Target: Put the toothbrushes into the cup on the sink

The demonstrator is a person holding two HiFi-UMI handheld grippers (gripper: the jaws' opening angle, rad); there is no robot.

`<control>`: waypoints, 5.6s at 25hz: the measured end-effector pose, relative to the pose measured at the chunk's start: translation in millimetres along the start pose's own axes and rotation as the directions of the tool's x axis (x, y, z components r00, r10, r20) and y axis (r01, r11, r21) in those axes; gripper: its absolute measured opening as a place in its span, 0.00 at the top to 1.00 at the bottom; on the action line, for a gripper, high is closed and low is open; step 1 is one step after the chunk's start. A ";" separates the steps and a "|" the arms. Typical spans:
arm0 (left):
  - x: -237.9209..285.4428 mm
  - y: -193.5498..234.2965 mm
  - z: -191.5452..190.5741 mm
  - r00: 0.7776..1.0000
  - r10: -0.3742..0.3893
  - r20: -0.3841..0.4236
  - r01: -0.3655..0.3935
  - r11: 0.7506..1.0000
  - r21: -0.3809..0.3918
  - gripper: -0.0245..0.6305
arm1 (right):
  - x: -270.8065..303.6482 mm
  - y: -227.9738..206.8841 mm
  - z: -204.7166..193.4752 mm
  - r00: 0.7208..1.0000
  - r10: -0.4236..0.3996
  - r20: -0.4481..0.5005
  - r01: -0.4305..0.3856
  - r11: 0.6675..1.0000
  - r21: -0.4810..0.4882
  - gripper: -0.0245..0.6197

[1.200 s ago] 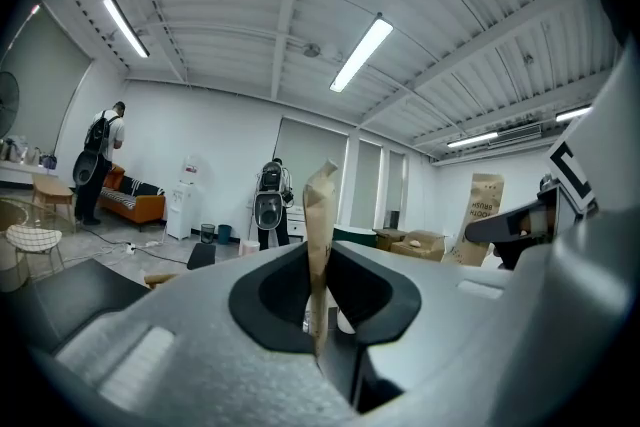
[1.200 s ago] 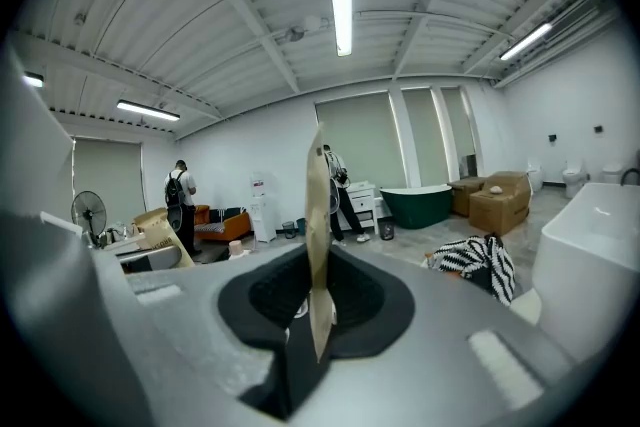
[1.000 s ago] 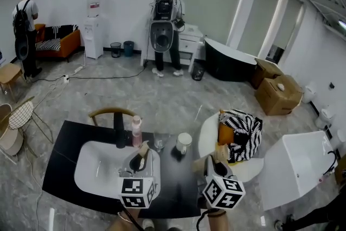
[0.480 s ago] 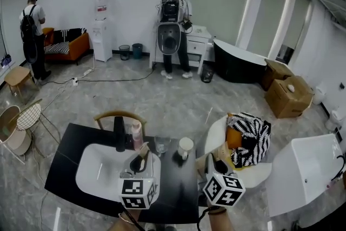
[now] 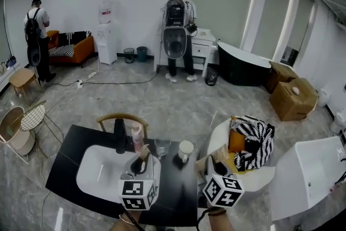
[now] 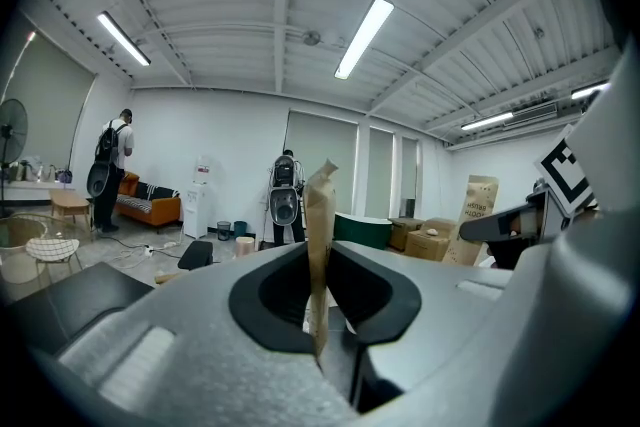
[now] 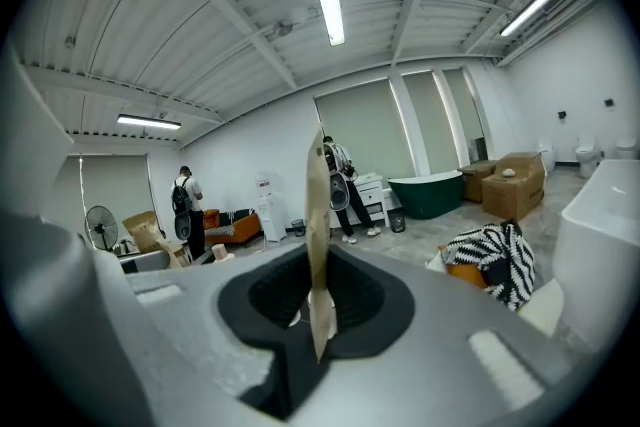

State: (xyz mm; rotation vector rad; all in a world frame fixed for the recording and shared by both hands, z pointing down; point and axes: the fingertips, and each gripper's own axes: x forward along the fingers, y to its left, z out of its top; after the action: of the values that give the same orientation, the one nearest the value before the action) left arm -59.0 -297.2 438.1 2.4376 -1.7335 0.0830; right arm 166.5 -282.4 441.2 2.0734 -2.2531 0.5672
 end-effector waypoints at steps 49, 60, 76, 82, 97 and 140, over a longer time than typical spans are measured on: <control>119.2 -14.8 17.6 0.996 -0.072 0.052 0.070 0.997 0.035 0.90 | 51.3 -69.6 -54.4 0.987 -0.101 -0.128 0.112 0.991 0.079 0.89; 137.6 -3.4 3.8 0.997 -0.069 0.043 0.069 0.998 0.010 0.90 | 59.8 -71.3 -61.5 0.982 -0.116 -0.150 0.127 0.990 0.069 0.89; 163.8 0.5 -34.6 0.995 -0.079 -0.067 0.080 0.997 0.012 0.90 | 64.7 -82.5 -73.0 0.974 -0.139 -0.177 0.155 0.985 0.078 0.89; 166.7 2.6 -47.0 0.992 -0.062 -0.107 0.066 0.997 0.032 0.90 | 62.2 -85.6 -75.4 0.973 -0.142 -0.181 0.158 0.984 0.080 0.89; 154.5 -11.5 -56.3 0.990 -0.088 -0.112 0.098 0.992 0.084 0.79 | 44.6 -85.3 -78.2 0.974 -0.141 -0.180 0.157 0.984 0.080 0.89; 21.8 -11.7 -46.0 0.994 -0.005 -0.110 0.008 1.000 0.024 0.95 | -1.0 -21.1 -27.8 0.998 -0.007 -0.067 0.007 1.000 -0.002 0.89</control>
State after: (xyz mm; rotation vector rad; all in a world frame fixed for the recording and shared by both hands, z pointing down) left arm -38.8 -306.8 485.4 2.4062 -1.6870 0.2341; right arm 180.9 -274.6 472.0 2.0289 -2.2077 0.6251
